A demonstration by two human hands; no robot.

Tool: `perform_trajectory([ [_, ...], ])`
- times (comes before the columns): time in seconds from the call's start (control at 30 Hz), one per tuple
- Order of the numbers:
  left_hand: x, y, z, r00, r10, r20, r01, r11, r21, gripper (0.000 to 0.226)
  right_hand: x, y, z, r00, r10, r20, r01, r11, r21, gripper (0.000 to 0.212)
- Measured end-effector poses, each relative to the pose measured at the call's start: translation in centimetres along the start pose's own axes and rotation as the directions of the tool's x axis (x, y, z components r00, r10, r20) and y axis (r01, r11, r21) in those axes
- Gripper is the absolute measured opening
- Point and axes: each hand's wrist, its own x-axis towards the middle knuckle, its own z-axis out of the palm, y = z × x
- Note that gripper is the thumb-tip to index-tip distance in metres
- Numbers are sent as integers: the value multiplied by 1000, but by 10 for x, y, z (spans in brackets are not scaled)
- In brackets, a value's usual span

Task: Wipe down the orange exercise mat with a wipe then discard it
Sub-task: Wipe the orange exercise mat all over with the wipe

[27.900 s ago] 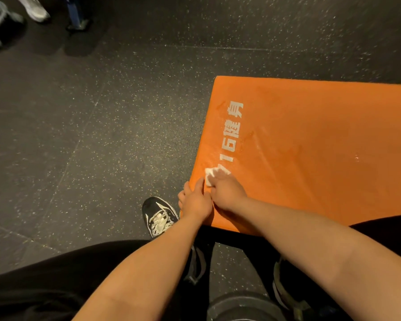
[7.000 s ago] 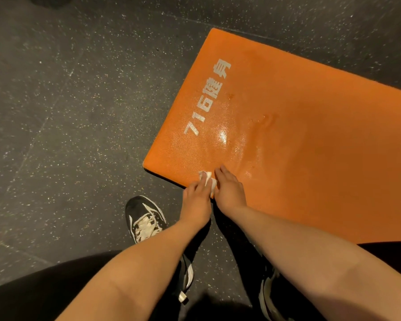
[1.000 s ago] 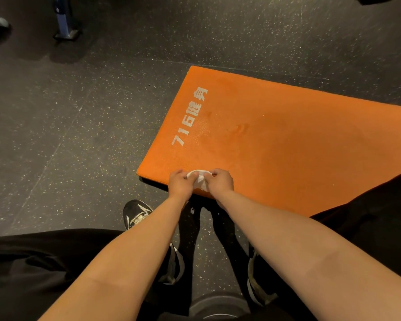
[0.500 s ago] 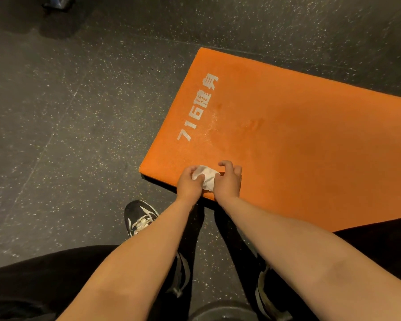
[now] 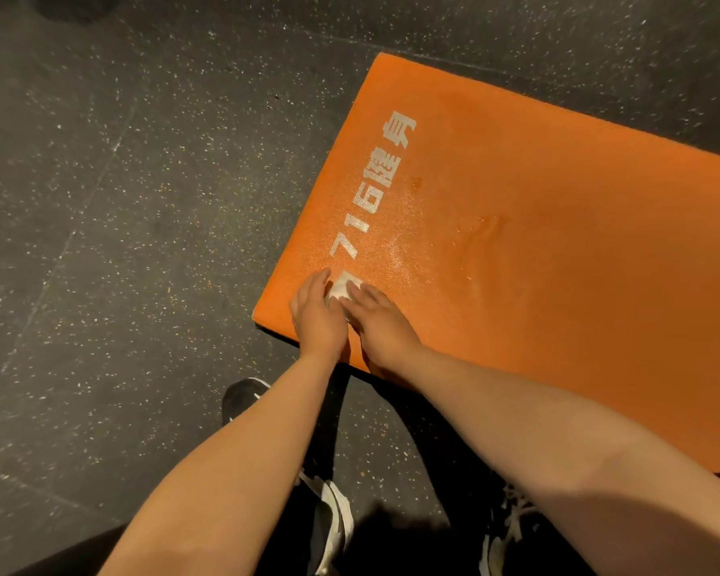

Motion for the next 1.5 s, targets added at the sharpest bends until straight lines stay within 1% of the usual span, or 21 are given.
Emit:
perform_trajectory([
  [0.07, -6, -8, 3, 999, -20, -32, 23, 996, 84, 48, 8, 1, -4, 997, -53, 64, 60, 991, -118, 70],
  [0.13, -13, -16, 8, 999, -32, 2, 32, 993, 113, 49, 15, 5, -10, 992, -79, 95, 95, 980, -177, 73],
  [0.17, -17, -19, 10, 999, -25, 21, 22, 992, 124, 51, 18, 6, -14, 994, -73, 81, 87, 977, -193, 74],
  [0.27, -24, -23, 14, 999, -4, 32, -2, 986, 167, 56, 29, 13, -30, 999, 39, -37, -46, 980, -193, 86],
  [0.33, -26, -25, 14, 1000, -4, 21, 1, 986, 167, 56, 35, 15, -36, 991, 100, -88, -116, 974, -197, 88],
  [0.4, -27, -27, 13, 1000, -1, 17, -1, 991, 132, 56, 34, 12, -34, 991, 93, -101, -112, 973, -200, 86],
  [0.47, -28, -29, 13, 1000, 7, 11, -8, 995, 97, 56, 22, 6, -21, 994, 38, -102, -57, 979, -196, 82],
  [0.53, -32, -30, 14, 1000, -2, -5, 2, 996, 85, 57, 8, 0, -8, 995, -69, -71, 53, 977, -205, 71],
  [0.63, -43, -32, 16, 1000, -3, -3, 3, 992, 129, 56, 5, 5, -3, 977, -210, -39, 192, 943, -272, 57],
  [0.67, -45, -33, 16, 1000, -1, 6, 0, 990, 144, 55, 8, 9, -6, 973, -222, -62, 191, 929, -318, 55],
  [0.73, -46, -34, 16, 1000, -5, 24, 1, 987, 161, 54, 16, 18, -17, 980, -133, -150, 69, 928, -367, 54],
  [0.83, -47, -33, 15, 999, -27, 36, 21, 987, 157, 54, 21, 22, -32, 965, 68, -252, -148, 938, -314, 59],
  [0.9, -47, -32, 16, 999, -37, 40, 30, 988, 153, 54, 19, 13, -31, 953, 124, -276, -195, 950, -245, 63],
  [0.97, -47, -32, 18, 999, -26, 45, 17, 982, 190, 54, 12, 2, -17, 970, 63, -235, -114, 970, -213, 58],
  [1.03, -48, -35, 18, 997, -13, 70, -4, 972, 235, 54, 1, -4, -1, 988, -61, -145, 31, 979, -201, 50],
  [1.13, -56, -38, 16, 997, -47, 63, 31, 972, 231, 54, -5, 5, 2, 976, -194, -103, 167, 960, -225, 48],
  [1.2, -65, -36, 15, 995, -97, 21, 90, 975, 205, 53, -4, 15, -10, 977, -165, -135, 127, 960, -248, 45],
  [1.3, -77, -32, 17, 979, -202, -6, 201, 972, 122, 52, -2, 24, -24, 963, 75, -258, -134, 967, -217, 42],
  [1.37, -82, -31, 17, 973, -229, 16, 226, 969, 97, 52, -7, 18, -22, 946, 170, -274, -224, 958, -179, 44],
  [1.43, -84, -28, 16, 968, -245, 50, 240, 966, 96, 53, -19, 4, -12, 957, 175, -229, -208, 970, -126, 43],
  [1.5, -84, -25, 14, 953, -296, 69, 291, 953, 79, 56, -34, -9, 1, 991, 70, -117, -84, 989, -120, 38],
])
